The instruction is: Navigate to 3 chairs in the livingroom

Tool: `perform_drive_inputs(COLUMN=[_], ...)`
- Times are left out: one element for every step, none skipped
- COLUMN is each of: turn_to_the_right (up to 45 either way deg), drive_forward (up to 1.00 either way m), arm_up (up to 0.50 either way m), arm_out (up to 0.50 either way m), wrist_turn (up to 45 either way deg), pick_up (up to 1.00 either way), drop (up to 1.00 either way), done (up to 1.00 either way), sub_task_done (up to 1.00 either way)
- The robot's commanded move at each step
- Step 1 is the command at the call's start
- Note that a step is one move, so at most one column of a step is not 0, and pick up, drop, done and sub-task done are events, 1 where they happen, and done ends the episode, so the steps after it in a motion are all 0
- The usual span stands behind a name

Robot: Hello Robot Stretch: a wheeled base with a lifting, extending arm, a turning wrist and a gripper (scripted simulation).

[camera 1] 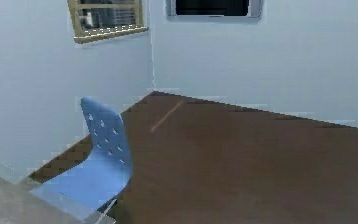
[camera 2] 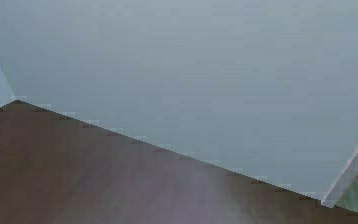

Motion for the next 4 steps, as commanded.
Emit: perform_drive_inputs(turn_to_the_right=[0.0,-33.0,0.0,45.0], drive_forward=[0.05,0.00,0.00,0.00], arm_up=[0.00,0.00,0.00,0.00], arm_out=[0.00,0.00,0.00,0.00], wrist_turn=[0.0,0.0,0.0,0.0], pick_up=[0.00,0.00,0.00,0.00], drop=[0.00,0.00,0.00,0.00], done=[0.00,0.00,0.00,0.00], sub_task_done=[0.00,0.00,1.00,0.00])
